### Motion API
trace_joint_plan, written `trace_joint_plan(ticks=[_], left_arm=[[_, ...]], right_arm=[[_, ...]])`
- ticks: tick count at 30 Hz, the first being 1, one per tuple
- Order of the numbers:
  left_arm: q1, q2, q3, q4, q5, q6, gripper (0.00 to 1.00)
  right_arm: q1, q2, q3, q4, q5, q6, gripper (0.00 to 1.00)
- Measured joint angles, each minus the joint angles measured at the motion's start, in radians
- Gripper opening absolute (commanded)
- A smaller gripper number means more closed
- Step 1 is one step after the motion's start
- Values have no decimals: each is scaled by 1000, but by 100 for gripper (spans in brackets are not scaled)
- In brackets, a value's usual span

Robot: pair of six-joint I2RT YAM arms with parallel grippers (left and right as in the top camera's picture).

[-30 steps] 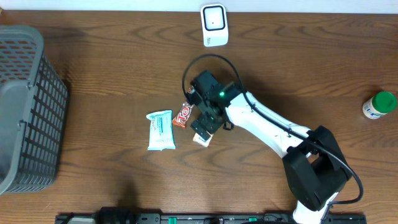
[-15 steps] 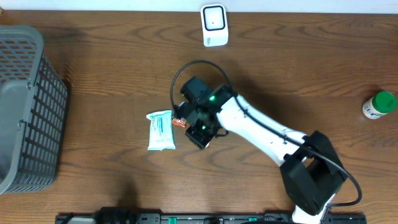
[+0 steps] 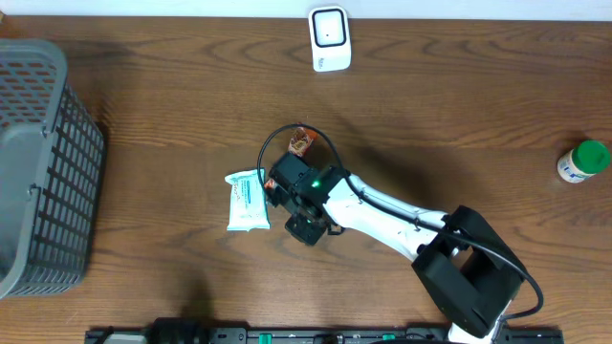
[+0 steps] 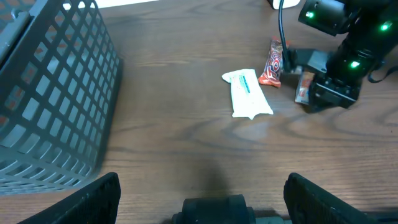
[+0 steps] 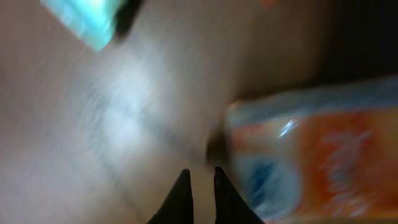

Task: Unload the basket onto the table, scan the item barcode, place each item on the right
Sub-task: 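Lower the right gripper onto the orange tissue pack and grasp it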

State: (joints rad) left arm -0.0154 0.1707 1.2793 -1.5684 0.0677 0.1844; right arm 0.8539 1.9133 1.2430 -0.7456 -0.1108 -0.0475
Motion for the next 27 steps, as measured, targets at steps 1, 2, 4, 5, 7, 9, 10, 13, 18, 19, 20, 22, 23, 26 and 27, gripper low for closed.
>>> trace_joint_plan(ticks=[1, 2, 4, 5, 7, 9, 10, 13, 18, 19, 20, 22, 23, 26, 27], left_arm=[[0, 0, 0, 0, 0, 0, 84], [0, 0, 0, 0, 0, 0, 84], [0, 0, 0, 0, 0, 0, 84], [0, 0, 0, 0, 0, 0, 84], [0, 0, 0, 0, 0, 0, 84], [0, 0, 0, 0, 0, 0, 84], [0, 0, 0, 0, 0, 0, 84], [0, 0, 0, 0, 0, 0, 84], [0, 0, 0, 0, 0, 0, 84], [0, 0, 0, 0, 0, 0, 84], [0, 0, 0, 0, 0, 0, 84], [0, 0, 0, 0, 0, 0, 84], [0, 0, 0, 0, 0, 0, 84], [0, 0, 0, 0, 0, 0, 84], [0, 0, 0, 0, 0, 0, 84]], right_arm=[[-6, 0, -3, 34, 10, 3, 9], [-11, 0, -4, 63, 13, 5, 9], [-24, 1, -6, 138, 24, 20, 9], [-30, 1, -6, 171, 28, 30, 9], [-40, 2, -6, 220, 37, 49, 12], [-51, 9, -6, 268, 41, 72, 16], [-56, 11, -6, 285, 44, 85, 26], [-67, 14, -1, 273, 56, 122, 99], [-76, 14, 100, 42, 66, 214, 99], [-76, 14, 126, 14, 68, 232, 99], [-76, 12, 153, -7, 71, 254, 99], [-76, 5, 190, -14, 91, 302, 99], [-76, 2, 201, -14, 105, 323, 99], [-76, 5, 209, -29, 136, 397, 99], [-76, 9, 209, -43, 147, 433, 99]])
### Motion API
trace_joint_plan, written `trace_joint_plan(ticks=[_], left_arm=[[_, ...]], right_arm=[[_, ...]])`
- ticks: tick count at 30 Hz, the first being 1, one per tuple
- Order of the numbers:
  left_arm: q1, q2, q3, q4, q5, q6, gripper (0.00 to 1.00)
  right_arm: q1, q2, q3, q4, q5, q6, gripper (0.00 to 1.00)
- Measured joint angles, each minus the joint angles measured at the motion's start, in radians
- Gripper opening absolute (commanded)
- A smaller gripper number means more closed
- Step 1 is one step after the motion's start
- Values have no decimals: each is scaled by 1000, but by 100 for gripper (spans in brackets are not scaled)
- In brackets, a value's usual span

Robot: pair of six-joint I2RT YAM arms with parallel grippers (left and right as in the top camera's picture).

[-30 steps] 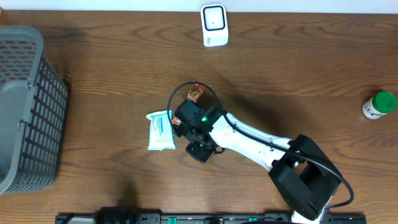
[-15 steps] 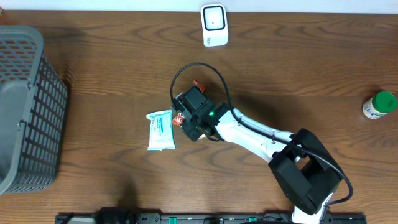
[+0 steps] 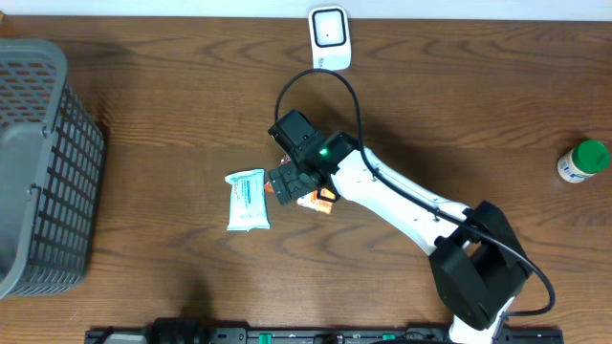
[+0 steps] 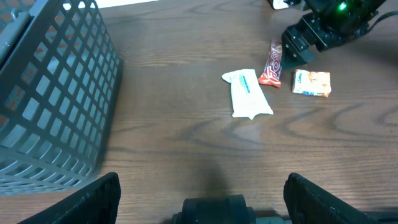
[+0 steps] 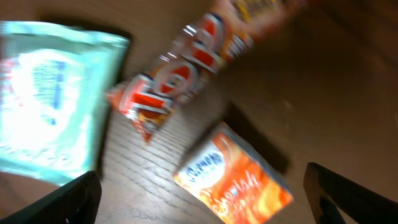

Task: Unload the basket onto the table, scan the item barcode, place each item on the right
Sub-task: 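Lower the right gripper onto the orange tissue pack and grasp it, then lift the tissue pack and turn it toward the scanner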

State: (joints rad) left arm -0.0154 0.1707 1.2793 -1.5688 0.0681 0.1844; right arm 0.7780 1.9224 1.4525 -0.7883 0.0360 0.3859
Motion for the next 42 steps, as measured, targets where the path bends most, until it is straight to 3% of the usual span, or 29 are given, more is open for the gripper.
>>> trace_joint_plan(ticks=[11, 17, 25, 26, 29, 31, 42], left_arm=[[0, 0, 0, 0, 0, 0, 84], [0, 0, 0, 0, 0, 0, 84], [0, 0, 0, 0, 0, 0, 84], [0, 0, 0, -1, 0, 0, 84], [0, 0, 0, 0, 0, 0, 84], [0, 0, 0, 0, 0, 0, 84], [0, 0, 0, 0, 0, 0, 84]], right_arm=[[-1, 55, 0, -115, 43, 551, 99], [-6, 62, 0, -81, 46, 706, 99], [-31, 174, 0, -82, 39, 753, 97], [-34, 174, 6, -79, 37, 751, 93], [-39, 177, 7, -84, 31, 738, 63], [-40, 177, 7, -84, 29, 737, 54], [-108, 176, 19, -112, -109, 639, 48]])
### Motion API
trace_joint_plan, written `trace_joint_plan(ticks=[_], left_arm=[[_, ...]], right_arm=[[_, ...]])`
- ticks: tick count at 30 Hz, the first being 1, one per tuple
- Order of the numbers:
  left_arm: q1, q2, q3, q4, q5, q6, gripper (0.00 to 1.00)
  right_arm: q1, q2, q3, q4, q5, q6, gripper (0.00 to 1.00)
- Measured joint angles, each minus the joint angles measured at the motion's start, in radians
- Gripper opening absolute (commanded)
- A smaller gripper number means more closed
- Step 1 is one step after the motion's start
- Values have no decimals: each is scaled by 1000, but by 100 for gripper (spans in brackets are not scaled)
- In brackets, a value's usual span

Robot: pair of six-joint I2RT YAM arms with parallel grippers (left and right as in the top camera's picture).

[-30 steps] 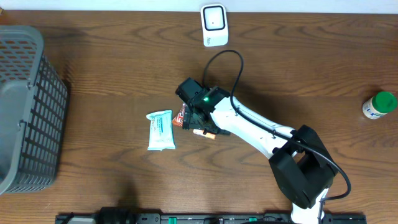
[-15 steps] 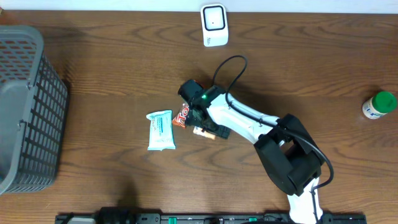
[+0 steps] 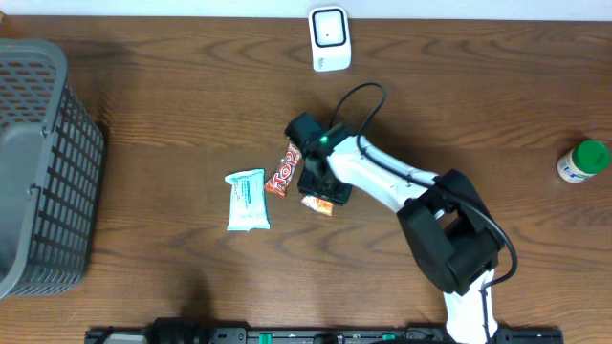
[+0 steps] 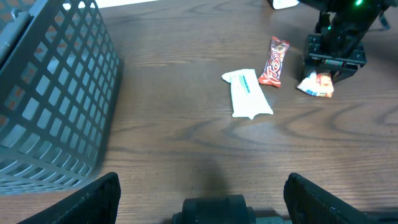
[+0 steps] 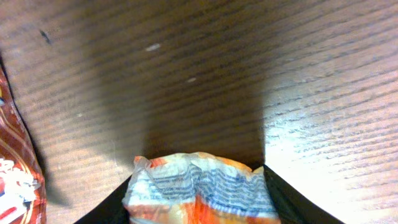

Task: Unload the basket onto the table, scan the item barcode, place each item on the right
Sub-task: 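Lift the tissue pack and turn it toward the scanner, then hold the tissue pack in front of the white scanner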

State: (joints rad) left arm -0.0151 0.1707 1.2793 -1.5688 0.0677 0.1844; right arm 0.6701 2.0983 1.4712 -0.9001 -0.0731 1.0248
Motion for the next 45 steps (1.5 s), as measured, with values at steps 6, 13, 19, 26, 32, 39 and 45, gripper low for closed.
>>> trace_joint_plan(ticks=[6, 13, 19, 26, 32, 39, 45], left_arm=[[0, 0, 0, 0, 0, 0, 84], [0, 0, 0, 0, 0, 0, 84], [0, 0, 0, 0, 0, 0, 84], [0, 0, 0, 0, 0, 0, 84], [0, 0, 0, 0, 0, 0, 84], [0, 0, 0, 0, 0, 0, 84], [0, 0, 0, 0, 0, 0, 84]], right_arm=[[-106, -8, 50, -165, -153, -166, 51], [-224, -57, 139, -388, -332, -416, 52], [-277, -63, 144, -494, -413, -555, 38], [-286, -63, 160, -497, -453, -608, 23], [-286, -63, 368, -490, -456, -629, 37], [-284, -65, 620, -287, -255, -669, 29], [-278, -61, 613, 80, 103, -714, 27]])
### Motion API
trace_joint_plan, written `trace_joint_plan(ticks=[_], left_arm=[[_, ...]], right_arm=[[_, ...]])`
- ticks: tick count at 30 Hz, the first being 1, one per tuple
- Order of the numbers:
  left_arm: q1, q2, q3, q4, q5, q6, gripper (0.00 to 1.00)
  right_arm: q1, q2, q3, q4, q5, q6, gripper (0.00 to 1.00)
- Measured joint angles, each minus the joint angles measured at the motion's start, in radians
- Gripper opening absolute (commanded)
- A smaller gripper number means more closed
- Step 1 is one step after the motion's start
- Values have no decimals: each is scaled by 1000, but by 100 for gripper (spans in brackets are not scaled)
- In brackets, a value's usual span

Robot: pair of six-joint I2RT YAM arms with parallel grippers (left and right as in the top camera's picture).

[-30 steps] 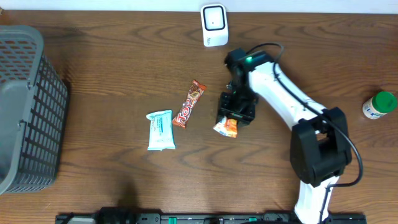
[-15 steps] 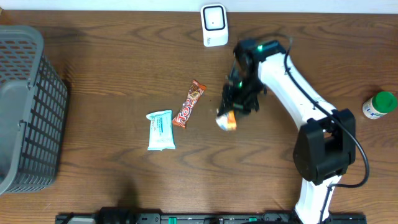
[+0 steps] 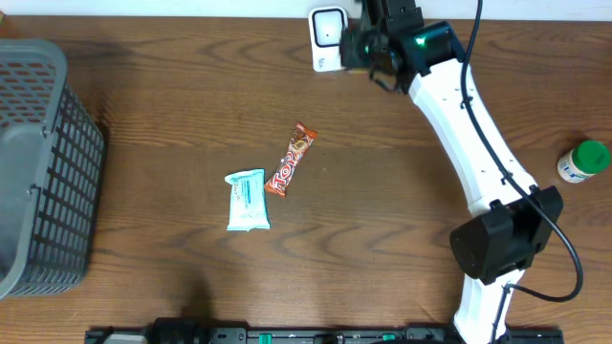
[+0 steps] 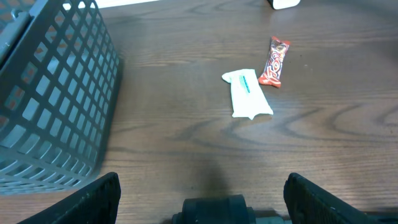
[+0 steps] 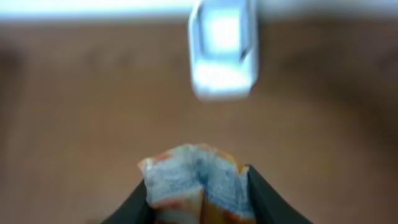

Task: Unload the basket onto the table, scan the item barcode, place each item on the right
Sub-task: 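Hold the tissue pack in front of the white scanner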

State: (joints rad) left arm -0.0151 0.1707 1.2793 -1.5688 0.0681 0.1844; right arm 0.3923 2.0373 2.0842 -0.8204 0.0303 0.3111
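My right gripper (image 3: 371,46) is at the far edge of the table, right beside the white barcode scanner (image 3: 328,38). It is shut on a small orange packet (image 5: 198,182), crumpled between the two fingers (image 5: 138,202). In the blurred right wrist view the scanner (image 5: 223,50) stands straight ahead of the packet. The left gripper (image 4: 205,199) is open low over the near table edge, holding nothing.
A red candy bar (image 3: 290,160) and a pale blue-white pouch (image 3: 247,200) lie mid-table. A grey mesh basket (image 3: 38,162) stands at the left edge. A green-capped bottle (image 3: 583,161) sits at the far right.
My right gripper was down on the orange packet beside the candy bar. It now holds the packet up at the far edge, facing the scanner. The left arm has not moved.
At first my right gripper was low by the pouch and the orange packet. Then it stood open above the packet and candy bar, which lay apart. Later it closed around the packet on the table, and now the packet is in front of the scanner.
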Motion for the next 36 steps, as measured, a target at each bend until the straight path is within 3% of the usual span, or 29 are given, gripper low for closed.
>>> trace_joint_plan(ticks=[6, 12, 21, 29, 31, 34, 36], left_arm=[[0, 0, 0, 0, 0, 0, 84], [0, 0, 0, 0, 0, 0, 84], [0, 0, 0, 0, 0, 0, 84], [0, 0, 0, 0, 0, 0, 84], [0, 0, 0, 0, 0, 0, 84], [0, 0, -1, 0, 0, 0, 84], [0, 0, -1, 0, 0, 0, 84]], right_arm=[[2, 78, -54, 405, 143, -97, 29], [4, 298, -72, 761, 177, -144, 38], [8, 515, -90, 1091, 220, -201, 41], [11, 500, -89, 1025, 237, -219, 37], [11, 460, -89, 904, 239, -225, 36], [7, 362, -96, 671, 239, -226, 50], [2, 276, -100, 516, 240, -241, 49]])
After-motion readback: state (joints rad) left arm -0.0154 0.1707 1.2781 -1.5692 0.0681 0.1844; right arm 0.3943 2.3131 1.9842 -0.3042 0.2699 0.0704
